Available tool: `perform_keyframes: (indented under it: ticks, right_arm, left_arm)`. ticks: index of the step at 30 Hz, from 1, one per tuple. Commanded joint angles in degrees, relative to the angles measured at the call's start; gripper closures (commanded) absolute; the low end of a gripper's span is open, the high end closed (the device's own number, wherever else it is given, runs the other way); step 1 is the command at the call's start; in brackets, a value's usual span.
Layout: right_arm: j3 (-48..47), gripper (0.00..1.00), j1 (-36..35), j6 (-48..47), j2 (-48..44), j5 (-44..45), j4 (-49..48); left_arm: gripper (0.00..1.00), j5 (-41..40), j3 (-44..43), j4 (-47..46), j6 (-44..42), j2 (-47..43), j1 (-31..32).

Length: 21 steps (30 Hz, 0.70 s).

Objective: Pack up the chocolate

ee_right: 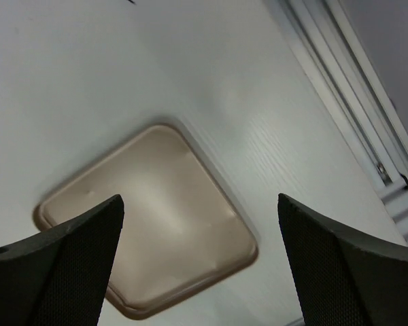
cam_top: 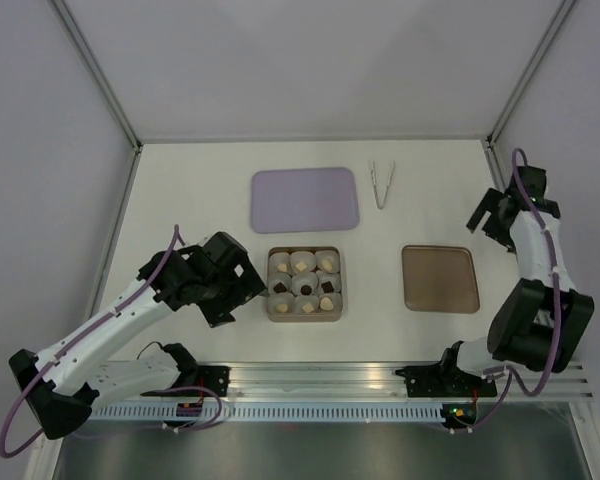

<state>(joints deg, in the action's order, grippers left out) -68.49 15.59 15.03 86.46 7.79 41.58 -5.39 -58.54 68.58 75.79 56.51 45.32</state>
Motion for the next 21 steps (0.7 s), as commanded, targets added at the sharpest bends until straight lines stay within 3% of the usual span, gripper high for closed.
perform_keyframes:
  ticks: [1, 9, 13, 21]
  right_arm:
    - [7.39, 0.02, 3.56, 0.36, -6.47, -2.45, 4.65]
    - [7.14, 0.03, 6.20, -0.70, 0.99, 4.94, 4.74]
    - [4.94, 0.07, 6.91, -1.31, 6.34, 1.19, 4.39]
    - [11.35, 0.34, 6.91, -1.93, 9.43, -0.15, -0.09]
  left_arm:
    - [0.01, 1.52, -1.75, -0.81, -2.66, 0.53, -0.41]
    - [0.00, 2.40, -1.66, -1.43, -5.65, 2.20, -0.41]
    - [0.00, 2.40, -1.49, -2.92, -6.09, 2.81, -0.32]
    - [0.00, 2.14, -1.75, -4.33, -6.62, 3.61, -0.41]
